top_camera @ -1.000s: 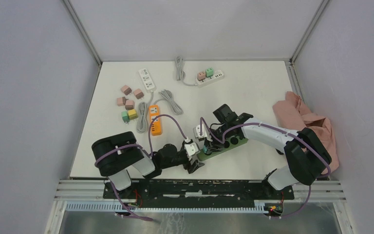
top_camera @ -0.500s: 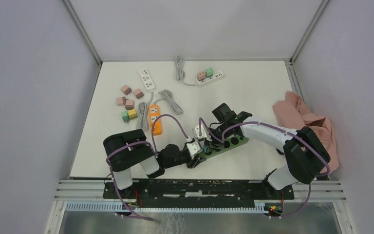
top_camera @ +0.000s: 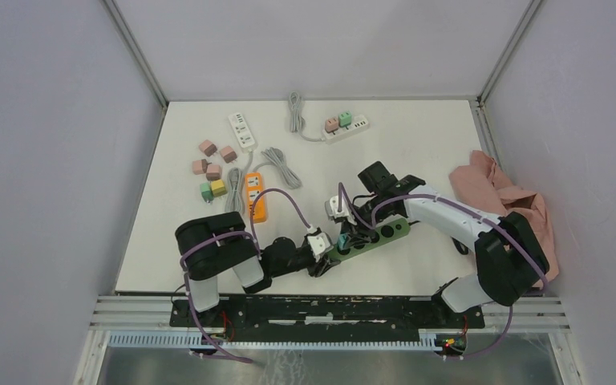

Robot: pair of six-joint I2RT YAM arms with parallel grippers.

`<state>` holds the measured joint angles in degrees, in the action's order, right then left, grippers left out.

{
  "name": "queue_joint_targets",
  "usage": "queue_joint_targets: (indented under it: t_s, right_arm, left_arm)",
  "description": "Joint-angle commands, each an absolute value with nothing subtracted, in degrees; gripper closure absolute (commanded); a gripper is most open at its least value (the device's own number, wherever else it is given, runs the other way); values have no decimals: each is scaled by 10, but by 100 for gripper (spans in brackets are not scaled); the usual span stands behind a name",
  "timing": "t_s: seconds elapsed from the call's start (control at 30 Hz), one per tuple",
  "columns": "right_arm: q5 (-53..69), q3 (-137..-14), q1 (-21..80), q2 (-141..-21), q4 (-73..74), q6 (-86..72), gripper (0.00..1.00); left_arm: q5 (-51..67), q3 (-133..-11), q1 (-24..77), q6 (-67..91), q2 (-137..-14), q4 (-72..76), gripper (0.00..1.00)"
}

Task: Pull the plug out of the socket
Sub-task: Remove the plug from the socket.

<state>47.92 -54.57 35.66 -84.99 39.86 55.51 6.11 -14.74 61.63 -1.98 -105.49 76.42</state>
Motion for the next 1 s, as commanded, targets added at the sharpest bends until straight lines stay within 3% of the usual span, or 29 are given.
queue_joint_targets:
  t_s: [0.0, 0.53, 0.6, 0.77, 0.9, 0.97]
  right_arm:
    - [489, -537, 372, -836, 363, 517, 100]
    - [598, -616, 282, -815, 566, 616, 100]
    - [612, -621, 276, -817, 569, 603, 100]
    - [651, -633, 255, -824, 553, 522, 100]
    - [689, -631, 232, -829, 523, 435, 100]
    - [698, -625, 223, -832, 485, 372, 100]
  left_arm:
    - [56, -168, 616, -11, -1080, 745, 97]
    - [56, -174, 606, 37, -1041, 708, 89]
    - [54, -172, 603, 50, -1032, 706, 77]
    - [33, -158, 600, 90, -967, 668, 32]
    - [20, -163, 601, 104, -887, 584, 16]
    - [10, -171, 600, 108, -853, 536, 13]
